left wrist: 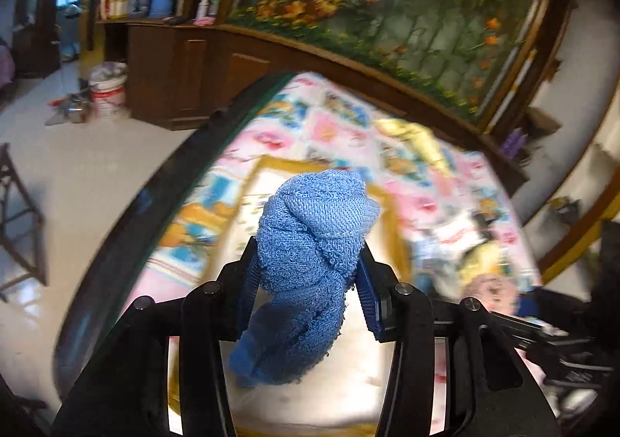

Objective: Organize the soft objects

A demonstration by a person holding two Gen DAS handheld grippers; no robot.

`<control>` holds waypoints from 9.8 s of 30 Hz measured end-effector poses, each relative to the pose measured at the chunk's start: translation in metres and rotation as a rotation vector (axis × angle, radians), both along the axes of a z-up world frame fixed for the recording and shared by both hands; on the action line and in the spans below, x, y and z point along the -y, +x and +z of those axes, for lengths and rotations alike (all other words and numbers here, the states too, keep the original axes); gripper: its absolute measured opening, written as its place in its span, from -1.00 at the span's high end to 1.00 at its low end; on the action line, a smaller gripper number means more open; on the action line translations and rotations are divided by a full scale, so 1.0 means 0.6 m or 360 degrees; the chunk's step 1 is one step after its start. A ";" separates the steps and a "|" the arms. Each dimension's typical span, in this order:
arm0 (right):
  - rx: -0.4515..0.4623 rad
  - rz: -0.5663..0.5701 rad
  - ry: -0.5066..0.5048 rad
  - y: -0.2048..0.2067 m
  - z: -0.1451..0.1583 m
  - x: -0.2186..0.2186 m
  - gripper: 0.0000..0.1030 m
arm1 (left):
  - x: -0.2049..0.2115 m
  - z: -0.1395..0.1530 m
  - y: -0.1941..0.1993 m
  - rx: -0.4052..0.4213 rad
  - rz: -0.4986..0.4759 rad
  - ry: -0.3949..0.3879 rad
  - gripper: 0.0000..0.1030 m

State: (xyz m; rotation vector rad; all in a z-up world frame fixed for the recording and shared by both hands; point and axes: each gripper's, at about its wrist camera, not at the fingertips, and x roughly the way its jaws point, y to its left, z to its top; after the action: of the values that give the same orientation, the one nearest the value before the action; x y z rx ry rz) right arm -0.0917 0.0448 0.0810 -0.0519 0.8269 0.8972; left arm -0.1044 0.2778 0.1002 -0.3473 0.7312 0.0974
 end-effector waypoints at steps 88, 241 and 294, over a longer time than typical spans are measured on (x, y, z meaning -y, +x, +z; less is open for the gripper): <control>-0.0084 -0.0330 -0.0327 0.048 -0.143 0.201 0.08 | 0.285 -0.056 0.000 -0.0171 -0.0556 -0.0083 -0.33; 0.0096 -0.0387 0.0135 -0.051 -0.009 0.270 0.23 | 0.214 -0.006 0.013 0.0021 -0.0706 -0.0533 0.80; -0.0172 -0.0113 0.0231 -0.030 -0.056 0.144 0.22 | 0.095 -0.064 -0.050 -0.0030 -0.0263 -0.0255 0.03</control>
State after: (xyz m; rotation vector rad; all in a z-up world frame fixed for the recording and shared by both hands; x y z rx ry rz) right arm -0.1096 -0.0417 0.0477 0.1531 0.8565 0.8965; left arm -0.1344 0.2211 0.0620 -0.4377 0.7856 -0.1146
